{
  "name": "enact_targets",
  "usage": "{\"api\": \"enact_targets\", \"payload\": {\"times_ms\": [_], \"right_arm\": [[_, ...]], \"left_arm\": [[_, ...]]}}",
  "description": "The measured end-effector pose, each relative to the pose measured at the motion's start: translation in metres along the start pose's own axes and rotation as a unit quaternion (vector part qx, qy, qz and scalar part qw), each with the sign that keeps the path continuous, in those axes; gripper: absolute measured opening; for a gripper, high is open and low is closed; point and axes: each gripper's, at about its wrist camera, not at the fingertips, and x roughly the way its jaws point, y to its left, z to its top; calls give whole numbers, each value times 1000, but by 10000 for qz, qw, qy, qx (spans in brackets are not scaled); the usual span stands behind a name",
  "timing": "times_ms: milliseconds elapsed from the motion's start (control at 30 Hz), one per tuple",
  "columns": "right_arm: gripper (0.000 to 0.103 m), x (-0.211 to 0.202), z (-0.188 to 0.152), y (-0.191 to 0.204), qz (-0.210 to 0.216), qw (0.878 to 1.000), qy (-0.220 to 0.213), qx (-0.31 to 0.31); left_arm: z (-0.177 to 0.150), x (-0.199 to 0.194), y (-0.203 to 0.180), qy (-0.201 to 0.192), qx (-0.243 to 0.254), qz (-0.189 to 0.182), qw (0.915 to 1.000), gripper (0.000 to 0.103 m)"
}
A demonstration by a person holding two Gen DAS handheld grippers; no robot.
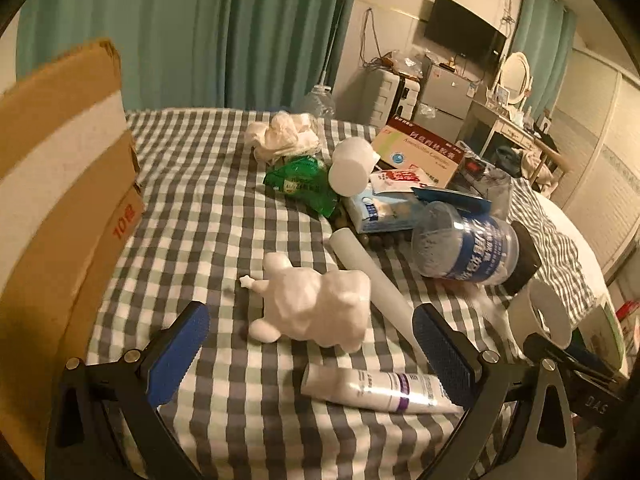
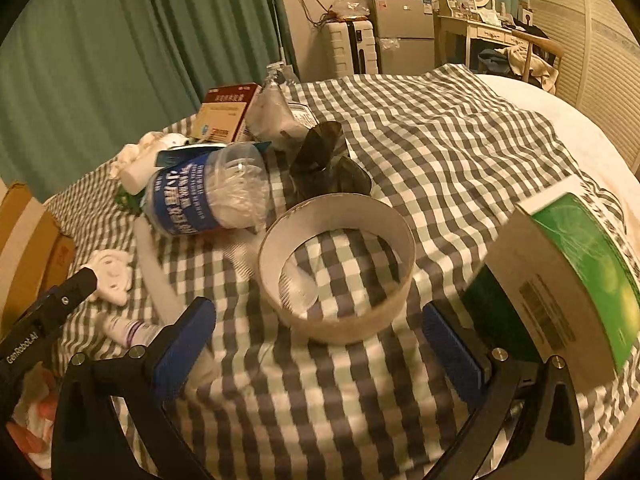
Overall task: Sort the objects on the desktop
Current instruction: 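Reach the right tool toward the brown tape roll, then grasp the tape roll with the right tool while the left tool grasps the white plush toy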
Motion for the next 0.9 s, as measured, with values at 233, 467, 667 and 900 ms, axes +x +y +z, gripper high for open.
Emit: {"api": "enact_targets", "payload": {"times_ms": [233,467,667,900], "right_arm": [[103,18,11,-7,-95,9996,19,280],[103,26,14,2,-272,9996,-4,81],[102,30,19,3,-291,9995,-72,13],[85,32,21,-1,-236,9997,-62,90]], "left_arm": [[2,21,13,279,-320,-351,9985,103],[7,31,11,342,-114,-399,9986,103],[9,41,10,406,93,-357,9985,103],[11,43,13,341,100,-282,9990,95]]}}
